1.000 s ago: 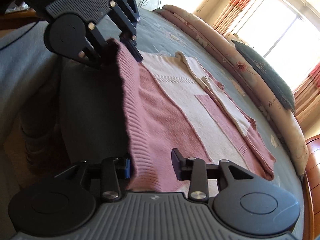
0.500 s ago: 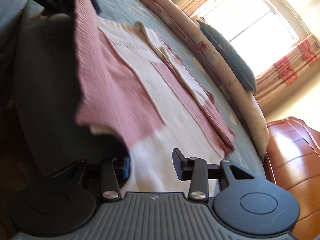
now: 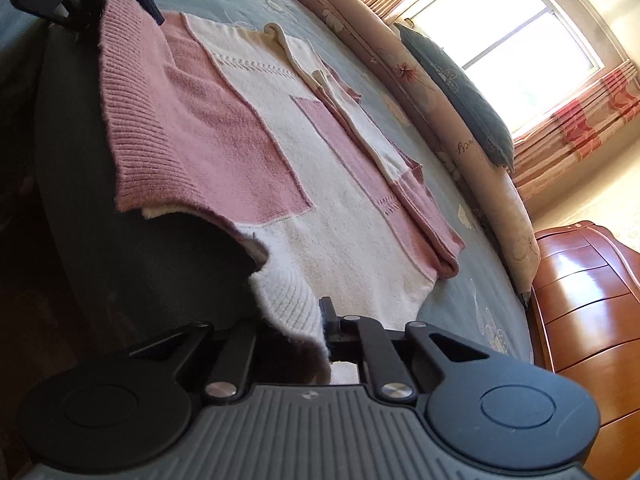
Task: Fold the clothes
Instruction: 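Carry the hem up and over toward the collar with both grippers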
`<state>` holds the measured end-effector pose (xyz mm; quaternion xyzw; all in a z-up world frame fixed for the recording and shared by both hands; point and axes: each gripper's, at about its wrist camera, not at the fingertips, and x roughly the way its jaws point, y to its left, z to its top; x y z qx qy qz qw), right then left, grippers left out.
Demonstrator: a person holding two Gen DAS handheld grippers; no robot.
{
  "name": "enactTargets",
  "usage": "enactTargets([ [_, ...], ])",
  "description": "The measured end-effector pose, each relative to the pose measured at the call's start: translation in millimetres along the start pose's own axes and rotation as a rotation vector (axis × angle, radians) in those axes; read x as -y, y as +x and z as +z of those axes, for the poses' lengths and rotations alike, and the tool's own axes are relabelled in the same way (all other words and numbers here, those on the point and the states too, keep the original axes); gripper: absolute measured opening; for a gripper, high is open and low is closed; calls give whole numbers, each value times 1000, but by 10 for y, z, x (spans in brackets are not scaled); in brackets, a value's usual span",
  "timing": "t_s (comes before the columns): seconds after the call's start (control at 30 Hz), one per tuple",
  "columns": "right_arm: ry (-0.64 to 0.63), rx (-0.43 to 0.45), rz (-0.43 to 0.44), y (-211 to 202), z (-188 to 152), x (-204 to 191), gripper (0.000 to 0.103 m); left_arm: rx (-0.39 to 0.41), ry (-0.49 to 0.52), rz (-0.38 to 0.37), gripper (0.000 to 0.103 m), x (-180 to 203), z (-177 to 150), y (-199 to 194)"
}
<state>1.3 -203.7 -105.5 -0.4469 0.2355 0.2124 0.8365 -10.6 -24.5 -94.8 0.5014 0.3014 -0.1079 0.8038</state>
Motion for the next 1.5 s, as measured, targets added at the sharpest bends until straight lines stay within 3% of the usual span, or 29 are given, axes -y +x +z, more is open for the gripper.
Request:
enactTargets([
  [0.23, 43, 31, 13, -59, 117, 291, 11, 16, 124, 59, 4, -27, 48, -7],
  [0.33, 33, 45, 7, -46, 176, 414, 11, 29, 126, 80, 4, -164, 107, 20],
  [0.8, 123, 82, -49, 449, 507, 1034, 11, 54, 12, 115, 4, -897, 507, 553],
  [1.5, 186, 75, -73, 1881, 994, 1833, 11, 31, -93, 93, 6, -1630, 861, 1978],
])
